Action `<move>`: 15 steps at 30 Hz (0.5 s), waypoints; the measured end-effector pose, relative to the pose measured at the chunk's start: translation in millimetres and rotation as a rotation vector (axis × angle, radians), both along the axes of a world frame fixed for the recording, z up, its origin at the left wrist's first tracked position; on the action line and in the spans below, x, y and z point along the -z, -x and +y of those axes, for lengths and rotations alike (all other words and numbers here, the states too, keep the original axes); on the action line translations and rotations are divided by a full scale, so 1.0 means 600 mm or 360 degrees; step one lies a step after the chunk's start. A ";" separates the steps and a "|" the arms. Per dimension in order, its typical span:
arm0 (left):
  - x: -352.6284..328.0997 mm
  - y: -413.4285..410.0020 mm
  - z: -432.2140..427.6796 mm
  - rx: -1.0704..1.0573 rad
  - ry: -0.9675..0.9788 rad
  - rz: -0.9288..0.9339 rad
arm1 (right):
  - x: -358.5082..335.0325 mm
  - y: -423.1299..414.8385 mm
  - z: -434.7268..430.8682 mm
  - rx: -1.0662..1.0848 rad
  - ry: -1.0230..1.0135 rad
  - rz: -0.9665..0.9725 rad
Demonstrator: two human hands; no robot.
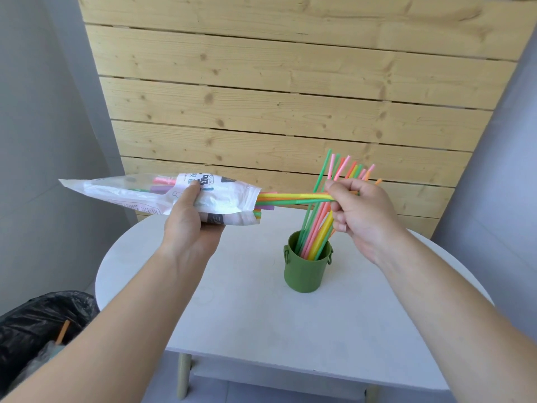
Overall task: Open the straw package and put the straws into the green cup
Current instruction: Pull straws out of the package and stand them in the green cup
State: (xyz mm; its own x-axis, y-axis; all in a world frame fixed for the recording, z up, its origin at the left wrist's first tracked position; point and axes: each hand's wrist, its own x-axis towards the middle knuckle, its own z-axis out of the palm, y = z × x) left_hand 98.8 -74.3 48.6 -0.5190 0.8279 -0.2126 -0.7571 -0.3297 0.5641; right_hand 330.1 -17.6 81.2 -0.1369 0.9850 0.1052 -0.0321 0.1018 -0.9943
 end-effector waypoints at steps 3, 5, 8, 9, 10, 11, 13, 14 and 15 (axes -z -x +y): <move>0.003 -0.003 0.000 0.0012 0.0017 0.0003 | 0.005 -0.009 0.000 -0.0034 -0.0004 -0.0057; 0.003 -0.006 0.001 0.0010 0.0041 0.0004 | 0.005 -0.013 -0.001 -0.0045 -0.0030 -0.0100; 0.002 -0.005 0.002 0.0000 0.0058 0.0009 | -0.006 -0.028 0.005 -0.0015 -0.0080 -0.0060; 0.003 -0.002 0.002 -0.0002 0.0059 0.0012 | -0.010 -0.034 0.008 -0.0004 -0.0093 -0.0046; 0.005 0.000 0.003 -0.0001 0.0056 0.0011 | -0.013 -0.041 0.010 0.0007 -0.0100 -0.0036; 0.007 0.003 0.004 -0.0004 0.0056 0.0007 | -0.015 -0.047 0.012 0.0015 -0.0097 -0.0025; 0.013 0.009 0.006 -0.0006 0.0057 -0.0011 | -0.015 -0.056 0.015 0.0018 -0.0066 0.0000; 0.015 0.011 0.008 -0.0006 0.0061 -0.0019 | -0.014 -0.059 0.015 0.0017 -0.0048 0.0006; 0.017 0.013 0.009 -0.0010 0.0066 -0.0023 | -0.013 -0.060 0.015 0.0014 -0.0035 0.0005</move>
State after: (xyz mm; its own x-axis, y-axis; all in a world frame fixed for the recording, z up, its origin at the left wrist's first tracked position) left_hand 91.2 -68.8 38.4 -0.5206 0.8151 -0.2543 -0.7633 -0.3107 0.5665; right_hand 366.4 -8.8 88.7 -0.1280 0.9836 0.1270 -0.0344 0.1236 -0.9917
